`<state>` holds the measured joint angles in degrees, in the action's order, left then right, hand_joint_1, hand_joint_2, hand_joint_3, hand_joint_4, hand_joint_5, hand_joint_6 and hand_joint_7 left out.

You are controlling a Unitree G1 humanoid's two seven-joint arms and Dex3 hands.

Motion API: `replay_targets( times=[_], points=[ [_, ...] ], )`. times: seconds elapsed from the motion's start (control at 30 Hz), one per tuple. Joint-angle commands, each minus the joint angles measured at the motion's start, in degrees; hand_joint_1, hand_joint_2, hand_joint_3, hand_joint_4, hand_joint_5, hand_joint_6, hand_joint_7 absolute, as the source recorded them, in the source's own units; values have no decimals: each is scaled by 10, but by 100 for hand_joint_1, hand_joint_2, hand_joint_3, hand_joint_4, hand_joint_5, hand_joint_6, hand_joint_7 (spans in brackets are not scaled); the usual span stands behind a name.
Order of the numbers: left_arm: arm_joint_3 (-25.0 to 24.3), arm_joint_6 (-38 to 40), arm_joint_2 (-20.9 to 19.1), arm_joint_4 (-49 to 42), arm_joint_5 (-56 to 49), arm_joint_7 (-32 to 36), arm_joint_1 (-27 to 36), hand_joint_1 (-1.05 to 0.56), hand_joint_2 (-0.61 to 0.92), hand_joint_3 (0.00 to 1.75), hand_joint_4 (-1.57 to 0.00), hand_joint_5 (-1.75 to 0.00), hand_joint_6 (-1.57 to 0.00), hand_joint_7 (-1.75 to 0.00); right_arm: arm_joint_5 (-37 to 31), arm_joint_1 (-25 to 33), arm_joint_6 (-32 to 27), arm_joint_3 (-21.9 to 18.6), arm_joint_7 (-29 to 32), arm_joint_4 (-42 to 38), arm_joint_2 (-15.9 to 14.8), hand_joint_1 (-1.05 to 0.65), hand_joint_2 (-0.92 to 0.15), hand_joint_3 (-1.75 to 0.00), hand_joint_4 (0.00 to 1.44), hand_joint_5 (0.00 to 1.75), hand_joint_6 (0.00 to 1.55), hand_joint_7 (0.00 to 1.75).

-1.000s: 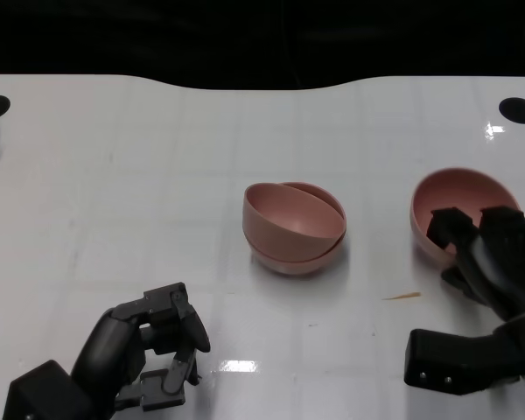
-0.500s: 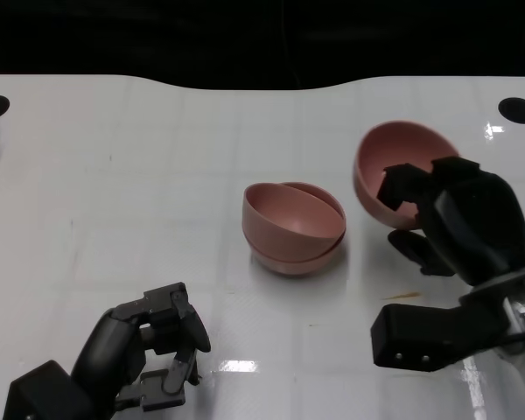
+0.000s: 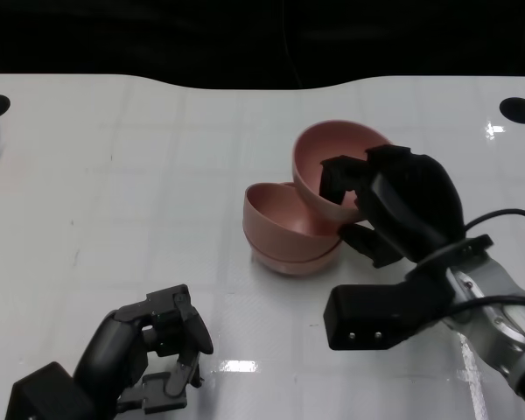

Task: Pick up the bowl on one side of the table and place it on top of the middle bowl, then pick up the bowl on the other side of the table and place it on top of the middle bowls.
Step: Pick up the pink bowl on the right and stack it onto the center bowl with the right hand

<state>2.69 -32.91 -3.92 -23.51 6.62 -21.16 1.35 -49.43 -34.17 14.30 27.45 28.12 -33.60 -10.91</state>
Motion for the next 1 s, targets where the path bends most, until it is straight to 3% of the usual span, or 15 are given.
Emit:
replay_targets(
  times=[0.03,0.23,0.33,0.43,0.5,0.53,0.57,0.63,0.67,0.8,1.0],
  points=[
    [2,4,-6,14,-6,0,10,-8,54,117,-80,-175,-75,-157,4,-28,11,8,4,-33,10,-12,-38,-107,93,175,87,140],
    [5,-10,-4,8,-11,1,10,-8,54,118,-80,-175,-74,-158,5,-52,30,23,20,-87,29,-12,-40,-100,93,175,83,149],
    [8,3,-4,16,-7,-2,14,-8,53,119,-79,-175,-74,-158,5,-59,31,29,17,-103,35,-13,-49,-84,91,175,80,149],
    [11,12,-4,24,-7,0,19,-8,53,119,-79,-175,-73,-158,14,-65,50,30,11,-120,39,-13,-62,-56,88,175,90,112],
    [12,14,-4,27,-9,2,20,-8,53,119,-79,-175,-73,-158,21,-67,61,29,-4,-128,36,-12,-71,-36,90,136,101,69],
    [13,14,-4,27,-9,2,21,-8,54,118,-79,-175,-72,-158,23,-67,63,30,-12,-130,34,-13,-76,-24,88,110,99,41],
    [13,13,-3,27,-9,2,21,-8,54,118,-79,-175,-72,-158,24,-68,64,31,-22,-131,31,-13,-78,-18,88,96,98,27],
    [13,11,-3,25,-8,1,20,-8,54,117,-79,-175,-72,-158,28,-65,67,30,-40,-129,26,-26,-85,-8,66,41,74,6],
    [14,9,-3,24,-8,0,19,-8,54,117,-79,-175,-72,-158,30,-63,68,29,-46,-127,24,-31,-88,-7,61,29,67,3],
    [15,8,-1,21,-7,0,19,-7,54,117,-80,-175,-73,-158,36,-52,64,24,-66,-104,14,-54,-92,-19,45,11,45,0],
    [15,19,2,26,-2,0,20,-8,55,115,-79,-175,-74,-157,43,-33,54,15,-89,-52,-3,-63,-92,-33,42,9,39,0]
  ],
)
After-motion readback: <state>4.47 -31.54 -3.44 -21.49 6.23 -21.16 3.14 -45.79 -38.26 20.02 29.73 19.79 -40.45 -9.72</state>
